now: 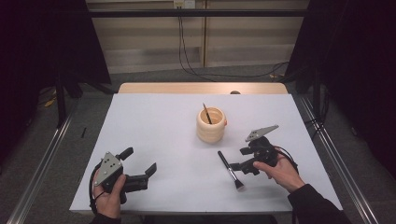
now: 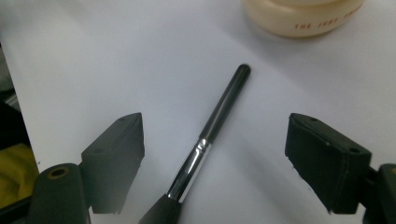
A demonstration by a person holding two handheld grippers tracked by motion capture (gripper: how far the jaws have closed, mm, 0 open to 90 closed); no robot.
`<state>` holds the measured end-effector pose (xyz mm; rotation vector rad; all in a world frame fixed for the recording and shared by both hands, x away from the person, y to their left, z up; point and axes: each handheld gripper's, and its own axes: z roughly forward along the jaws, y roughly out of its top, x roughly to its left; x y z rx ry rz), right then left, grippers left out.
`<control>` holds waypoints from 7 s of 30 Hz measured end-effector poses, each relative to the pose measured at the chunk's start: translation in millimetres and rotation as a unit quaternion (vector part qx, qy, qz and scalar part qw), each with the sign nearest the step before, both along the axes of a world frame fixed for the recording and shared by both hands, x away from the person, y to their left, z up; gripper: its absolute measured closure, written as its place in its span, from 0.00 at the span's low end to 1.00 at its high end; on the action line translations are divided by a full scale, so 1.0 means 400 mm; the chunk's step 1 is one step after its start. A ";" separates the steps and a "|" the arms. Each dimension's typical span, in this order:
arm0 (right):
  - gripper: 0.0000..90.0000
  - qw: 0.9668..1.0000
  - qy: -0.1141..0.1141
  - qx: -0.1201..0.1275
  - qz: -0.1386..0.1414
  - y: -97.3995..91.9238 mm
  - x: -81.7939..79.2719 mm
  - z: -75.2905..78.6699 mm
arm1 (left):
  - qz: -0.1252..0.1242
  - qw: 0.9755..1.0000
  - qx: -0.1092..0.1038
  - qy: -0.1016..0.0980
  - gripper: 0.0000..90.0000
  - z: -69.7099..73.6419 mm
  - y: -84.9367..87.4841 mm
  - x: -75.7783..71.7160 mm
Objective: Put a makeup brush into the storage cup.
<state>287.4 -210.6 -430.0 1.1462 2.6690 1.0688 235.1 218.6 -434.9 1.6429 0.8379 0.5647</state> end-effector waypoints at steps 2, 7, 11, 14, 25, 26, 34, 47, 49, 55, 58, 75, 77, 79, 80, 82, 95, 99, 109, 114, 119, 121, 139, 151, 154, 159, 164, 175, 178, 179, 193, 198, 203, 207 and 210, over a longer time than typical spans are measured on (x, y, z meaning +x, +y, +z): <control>0.23 1.000 0.017 -0.017 0.010 0.009 0.003 -0.002 | 0.000 1.000 0.001 0.000 0.01 0.000 0.000 0.000; 0.25 0.997 0.057 -0.053 0.024 0.029 0.009 -0.013 | 0.000 1.000 0.001 0.000 0.01 0.000 0.000 0.000; 0.25 0.994 0.073 -0.070 0.036 0.042 0.013 -0.011 | 0.000 1.000 0.000 0.000 0.01 0.000 0.000 0.000; 0.23 0.993 0.082 -0.078 0.043 0.051 0.020 -0.008 | -0.001 1.000 0.001 0.001 0.01 0.000 0.000 0.000; 0.47 0.982 0.130 -0.127 0.043 0.080 0.031 -0.023 | -0.001 1.000 0.000 0.001 0.01 -0.001 0.000 0.001; 0.49 0.982 0.135 -0.128 0.043 0.079 0.032 -0.025 | -0.001 1.000 0.001 0.001 0.01 -0.001 0.000 0.001; 0.60 0.975 0.168 -0.138 0.043 0.083 0.039 -0.026 | -0.004 1.000 0.000 0.001 0.01 -0.001 0.000 0.001; 0.74 0.972 0.165 -0.160 0.043 0.098 0.040 -0.043 | -0.005 1.000 0.001 0.002 0.01 -0.002 -0.001 0.001; 0.77 0.972 0.162 -0.161 0.047 0.099 0.039 -0.047 | -0.004 1.000 0.000 0.003 0.01 -0.002 -0.001 0.000; 0.83 0.972 0.161 -0.166 0.042 0.094 0.045 -0.050 | -0.005 1.000 0.000 0.003 0.01 -0.002 -0.001 0.001; 0.84 0.972 0.165 -0.162 0.040 0.095 0.045 -0.050 | -0.006 1.000 0.001 0.002 0.01 -0.002 -0.001 0.001; 0.87 0.972 0.161 -0.162 0.050 0.090 0.043 -0.048 | -0.004 1.000 0.002 0.003 0.01 -0.003 -0.001 0.002; 0.87 0.973 0.156 -0.160 0.055 0.084 0.045 -0.050 | -0.004 1.000 0.002 0.003 0.01 -0.003 -0.001 0.002; 0.87 0.974 0.161 -0.150 0.049 0.083 0.044 -0.050 | -0.005 1.000 0.003 0.003 0.01 -0.003 0.000 0.002; 0.87 0.974 0.162 -0.146 0.052 0.081 0.044 -0.050 | -0.005 1.000 0.003 0.003 0.01 -0.003 0.000 0.002; 0.87 0.974 0.165 -0.145 0.053 0.079 0.043 -0.048 | -0.004 1.000 0.001 0.003 0.01 -0.003 0.000 0.002; 0.87 0.981 0.147 -0.118 0.044 0.056 0.037 -0.029 | -0.004 1.000 0.002 0.003 0.01 -0.002 -0.001 0.002; 0.87 0.983 0.141 -0.108 0.047 0.051 0.034 -0.020 | -0.004 1.000 0.001 0.003 0.01 -0.002 0.000 0.001; 0.87 0.990 0.118 -0.073 0.036 0.029 0.026 -0.003 | -0.003 1.000 0.001 0.003 0.01 -0.002 0.000 0.001; 0.87 0.993 0.106 -0.055 0.025 0.019 0.020 -0.001 | -0.002 1.000 0.000 0.003 0.01 -0.002 0.000 0.001; 0.87 0.995 0.092 -0.034 0.019 0.006 0.012 -0.006 | -0.003 1.000 0.002 0.003 0.01 -0.002 0.001 0.001; 0.87 0.996 0.083 -0.023 0.018 -0.001 0.010 -0.005 | -0.002 1.000 0.002 0.003 0.01 -0.002 0.001 0.001; 0.87 0.999 0.002 0.044 0.016 -0.026 -0.008 0.024 | -0.002 1.000 0.000 0.002 0.01 -0.001 0.002 0.000; 0.87 0.992 -0.074 0.101 -0.005 -0.055 -0.018 0.041 | -0.004 1.000 0.000 0.001 0.01 -0.001 0.002 -0.001; 0.87 0.989 -0.091 0.116 0.000 -0.056 -0.021 0.046 | -0.001 1.000 0.001 0.002 0.01 -0.001 0.002 -0.001; 0.87 0.982 -0.117 0.149 0.001 -0.066 -0.027 0.055 | -0.001 1.000 0.000 0.001 0.01 -0.001 0.002 -0.001; 0.87 0.977 -0.133 0.166 -0.004 -0.076 -0.028 0.062 | -0.005 1.000 -0.003 0.002 0.01 0.000 0.001 -0.002; 0.87 0.971 -0.145 0.191 0.010 -0.049 -0.014 0.083 | -0.010 1.000 0.012 -0.008 0.01 0.003 -0.013 -0.009; 0.87 0.970 -0.148 0.191 0.022 -0.031 -0.009 0.095 | -0.009 1.000 0.008 -0.006 0.01 0.003 -0.011 -0.009; 0.87 0.970 -0.149 0.191 0.027 -0.025 -0.007 0.100 | -0.010 1.000 0.005 -0.007 0.01 0.003 -0.009 -0.008; 0.87 0.965 -0.152 0.205 0.069 0.048 0.012 0.131 | -0.013 1.000 0.001 -0.003 0.01 0.003 -0.009 -0.008; 0.87 0.965 -0.150 0.198 0.087 0.077 0.020 0.139 | -0.011 1.000 0.003 -0.002 0.01 0.003 -0.010 -0.008; 0.87 0.966 -0.143 0.190 0.098 0.101 0.028 0.141 | -0.012 1.000 0.004 -0.002 0.01 0.003 -0.013 -0.009; 0.87 0.967 -0.137 0.186 0.110 0.119 0.024 0.132 | -0.015 1.000 0.002 -0.002 0.01 0.003 -0.015 -0.008; 0.87 0.968 -0.132 0.179 0.119 0.126 0.024 0.129 | -0.016 1.000 0.002 -0.002 0.01 0.003 -0.014 -0.008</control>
